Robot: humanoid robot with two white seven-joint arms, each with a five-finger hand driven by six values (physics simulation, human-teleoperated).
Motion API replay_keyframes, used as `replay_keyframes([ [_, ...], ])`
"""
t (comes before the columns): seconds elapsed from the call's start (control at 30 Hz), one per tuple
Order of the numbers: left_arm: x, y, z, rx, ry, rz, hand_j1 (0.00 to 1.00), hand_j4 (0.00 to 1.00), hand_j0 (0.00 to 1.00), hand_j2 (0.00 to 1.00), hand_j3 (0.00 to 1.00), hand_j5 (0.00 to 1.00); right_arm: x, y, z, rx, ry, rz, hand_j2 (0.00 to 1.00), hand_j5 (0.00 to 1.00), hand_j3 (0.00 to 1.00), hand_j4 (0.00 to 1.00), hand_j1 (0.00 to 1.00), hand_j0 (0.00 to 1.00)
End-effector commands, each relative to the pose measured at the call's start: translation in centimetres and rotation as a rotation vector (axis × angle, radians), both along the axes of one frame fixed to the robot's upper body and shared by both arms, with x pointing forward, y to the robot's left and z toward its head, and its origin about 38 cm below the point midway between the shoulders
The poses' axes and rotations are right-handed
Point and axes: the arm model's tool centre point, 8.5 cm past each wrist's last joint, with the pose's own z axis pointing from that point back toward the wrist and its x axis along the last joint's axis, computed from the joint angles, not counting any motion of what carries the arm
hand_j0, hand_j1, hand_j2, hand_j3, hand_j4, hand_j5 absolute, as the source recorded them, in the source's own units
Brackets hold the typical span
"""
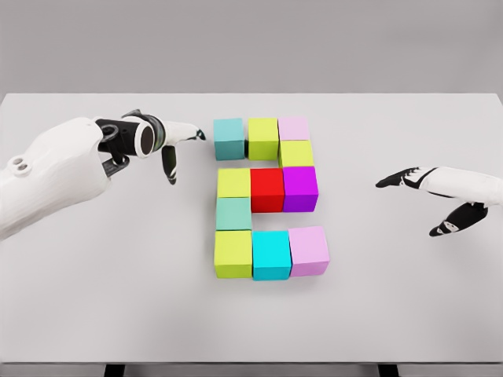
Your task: Assemble the squares on the desktop into the number 2
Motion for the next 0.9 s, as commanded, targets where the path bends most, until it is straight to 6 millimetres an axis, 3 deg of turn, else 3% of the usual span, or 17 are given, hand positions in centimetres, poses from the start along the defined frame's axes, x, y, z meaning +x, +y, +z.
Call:
replay_keyframes([
  [0.0,0.1,0.0,0.0,0.002,-0.002,0.001,1.00,1.00,1.00,1.00,1.00,1.00,0.0,0.0,0.1,0.006,0.002,-0.002,1.00,1.00,1.00,1.00,1.00,1.00],
  [0.87,0.5,-2.0,0.0,-0.008,-0.002,-0.016,1.00,1.00,1.00,1.00,1.00,1.00,-0.1,-0.1,-0.1,0.004,0.006,-0.004,1.00,1.00,1.00,1.00,1.00,1.00],
])
